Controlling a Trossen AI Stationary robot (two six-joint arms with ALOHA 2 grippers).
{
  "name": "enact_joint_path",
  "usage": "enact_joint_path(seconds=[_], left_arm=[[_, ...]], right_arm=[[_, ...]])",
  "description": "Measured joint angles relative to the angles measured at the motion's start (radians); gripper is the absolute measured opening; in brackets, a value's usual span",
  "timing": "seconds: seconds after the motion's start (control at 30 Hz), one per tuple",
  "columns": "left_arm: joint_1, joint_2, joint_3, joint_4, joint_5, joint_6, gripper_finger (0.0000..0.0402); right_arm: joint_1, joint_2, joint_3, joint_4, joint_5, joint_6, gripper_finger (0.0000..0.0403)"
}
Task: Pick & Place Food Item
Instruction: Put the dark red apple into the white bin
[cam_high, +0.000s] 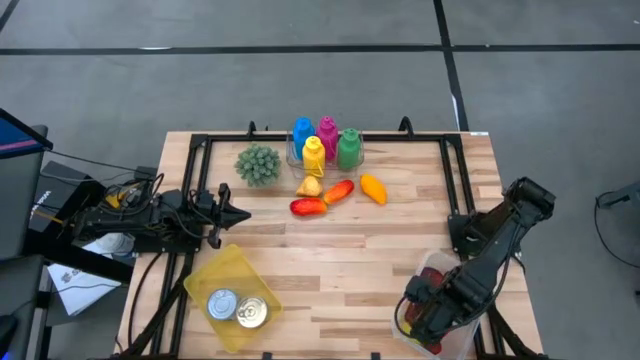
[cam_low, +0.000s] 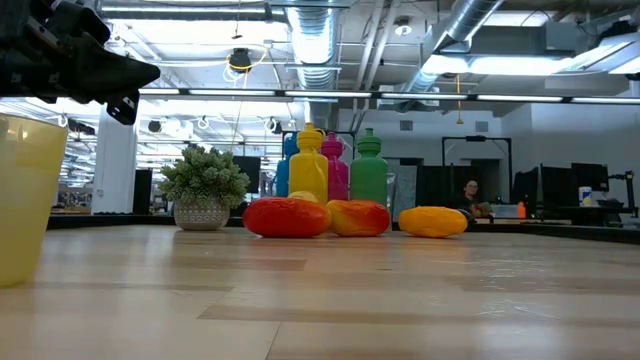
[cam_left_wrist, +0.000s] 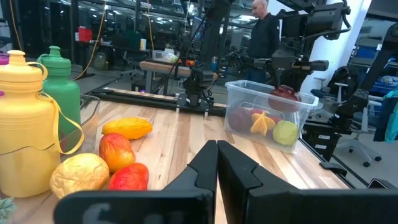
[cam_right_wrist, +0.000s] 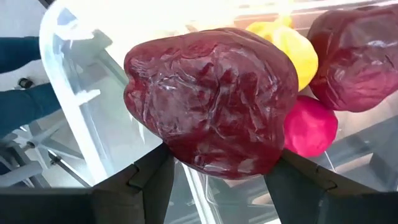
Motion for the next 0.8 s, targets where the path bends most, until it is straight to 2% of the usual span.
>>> enact_joint_path(seconds=[0.53, 0.8], left_arm=[[0.000, 0.000, 0.000, 0.000, 0.000, 0.000, 0.0000], [0.000, 0.000, 0.000, 0.000, 0.000, 0.000, 0.0000]], right_arm=[[0.013, -0.001, -0.006, 0.028, 0.008, 0.002, 0.0234], [0.004, -0.001, -0.062, 0.157, 0.002, -0.029, 0.0235]])
